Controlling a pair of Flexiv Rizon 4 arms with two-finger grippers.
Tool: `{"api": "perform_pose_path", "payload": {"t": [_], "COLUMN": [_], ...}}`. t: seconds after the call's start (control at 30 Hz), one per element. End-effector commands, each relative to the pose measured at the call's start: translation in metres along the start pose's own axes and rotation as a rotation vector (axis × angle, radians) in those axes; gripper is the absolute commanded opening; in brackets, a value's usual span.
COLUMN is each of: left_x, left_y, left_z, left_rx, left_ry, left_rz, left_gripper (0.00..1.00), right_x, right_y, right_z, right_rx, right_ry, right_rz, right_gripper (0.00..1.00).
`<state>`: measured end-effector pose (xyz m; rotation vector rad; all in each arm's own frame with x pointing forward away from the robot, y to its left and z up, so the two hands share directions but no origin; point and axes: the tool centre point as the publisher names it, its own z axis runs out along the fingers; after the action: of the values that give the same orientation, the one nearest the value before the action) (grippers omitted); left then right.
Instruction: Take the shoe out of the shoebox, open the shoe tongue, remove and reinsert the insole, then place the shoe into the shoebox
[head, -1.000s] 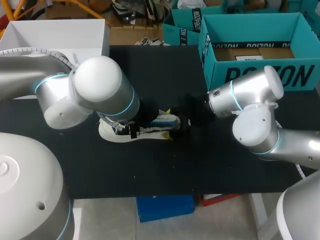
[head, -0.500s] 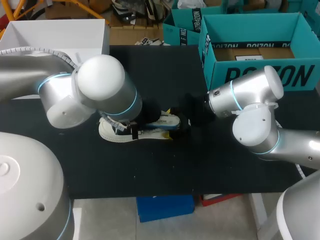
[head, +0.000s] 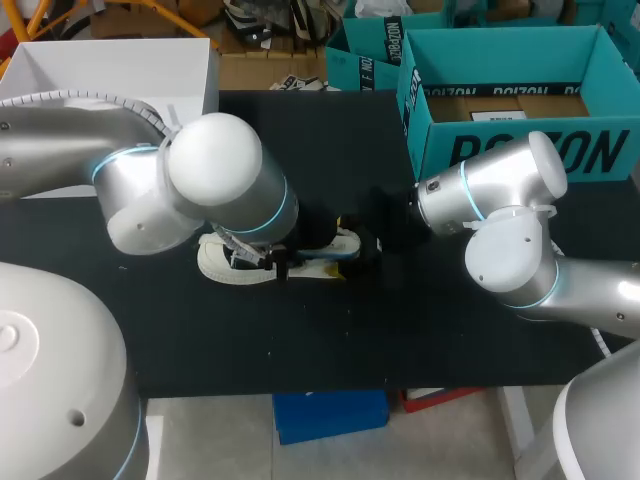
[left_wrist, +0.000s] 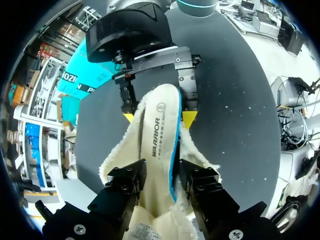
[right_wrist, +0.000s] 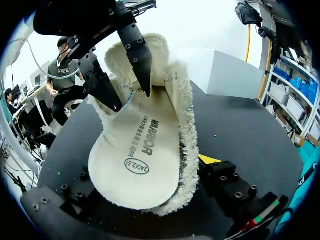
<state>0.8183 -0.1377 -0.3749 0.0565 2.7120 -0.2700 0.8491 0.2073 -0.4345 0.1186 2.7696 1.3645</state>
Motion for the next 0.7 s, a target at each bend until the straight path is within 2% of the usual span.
{"api": "perform_pose_path", "payload": {"t": [0.03, 0.7], "left_x": [0.003, 0.003], "left_y": [-0.006, -0.024], "left_z": [0.007, 0.029], "left_rx": [0.002, 0.055], "left_ry": [0.001, -0.017], "left_rz": [0.013, 0.080], "left_gripper": [0.42, 0.42], "right_x": [-0.002, -0.002], "right_y": [-0.002, -0.002], "right_z": [0.002, 0.002], "right_rx": [0.001, 0.001], "right_ry": [-0.002, -0.002], "right_rz": [0.001, 0.001], "right_gripper": [0.00, 0.00]}}
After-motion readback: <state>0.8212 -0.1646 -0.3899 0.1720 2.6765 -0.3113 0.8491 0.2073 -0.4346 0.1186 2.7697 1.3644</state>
